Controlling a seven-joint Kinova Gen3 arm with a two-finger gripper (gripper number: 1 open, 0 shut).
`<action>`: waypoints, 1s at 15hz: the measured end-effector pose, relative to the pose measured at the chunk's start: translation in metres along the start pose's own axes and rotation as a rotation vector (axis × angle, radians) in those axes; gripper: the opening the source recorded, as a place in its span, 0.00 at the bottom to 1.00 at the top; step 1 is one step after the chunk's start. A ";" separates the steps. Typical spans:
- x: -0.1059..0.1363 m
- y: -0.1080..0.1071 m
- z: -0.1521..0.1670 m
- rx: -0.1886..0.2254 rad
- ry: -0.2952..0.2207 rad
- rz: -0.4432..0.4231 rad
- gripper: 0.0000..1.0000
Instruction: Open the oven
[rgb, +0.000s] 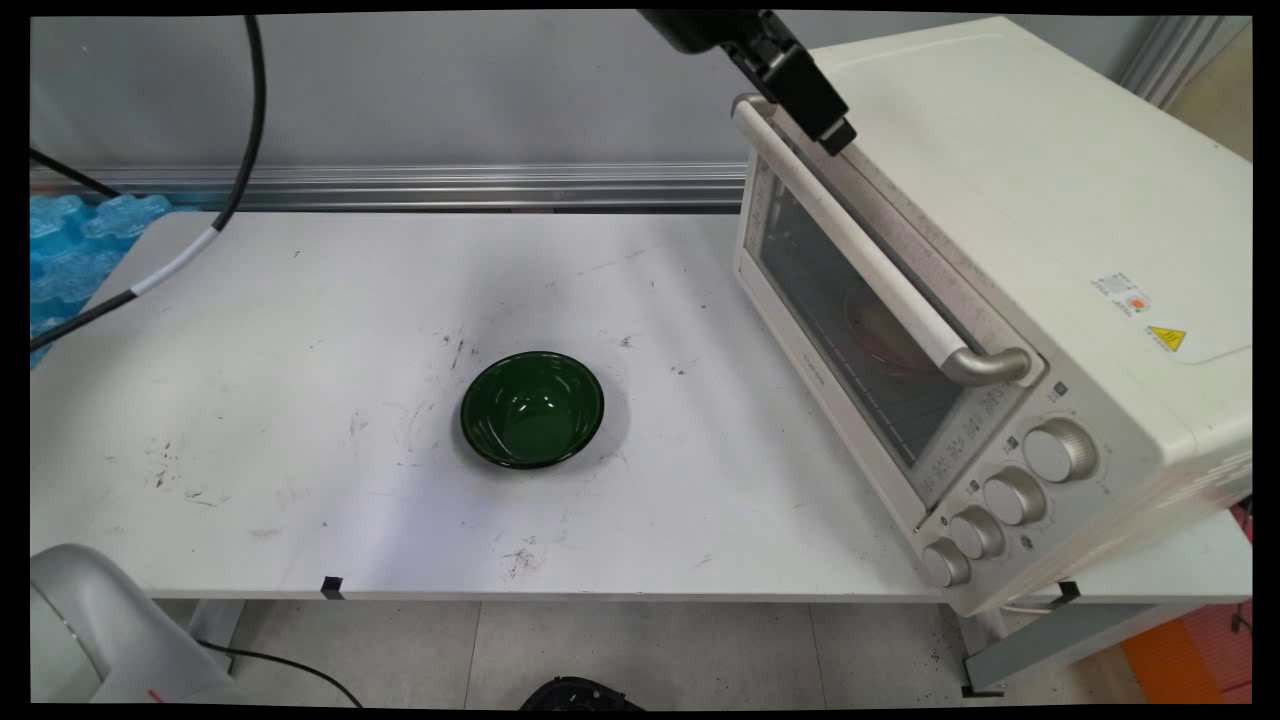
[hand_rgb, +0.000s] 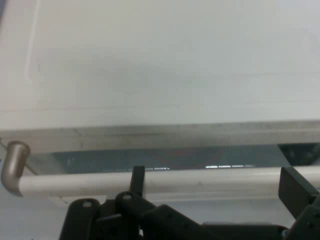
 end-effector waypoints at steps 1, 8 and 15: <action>0.003 -0.001 0.006 0.006 -0.003 0.000 1.00; 0.013 -0.004 0.037 0.027 -0.035 0.017 0.00; 0.018 -0.008 0.064 0.039 -0.078 0.016 0.00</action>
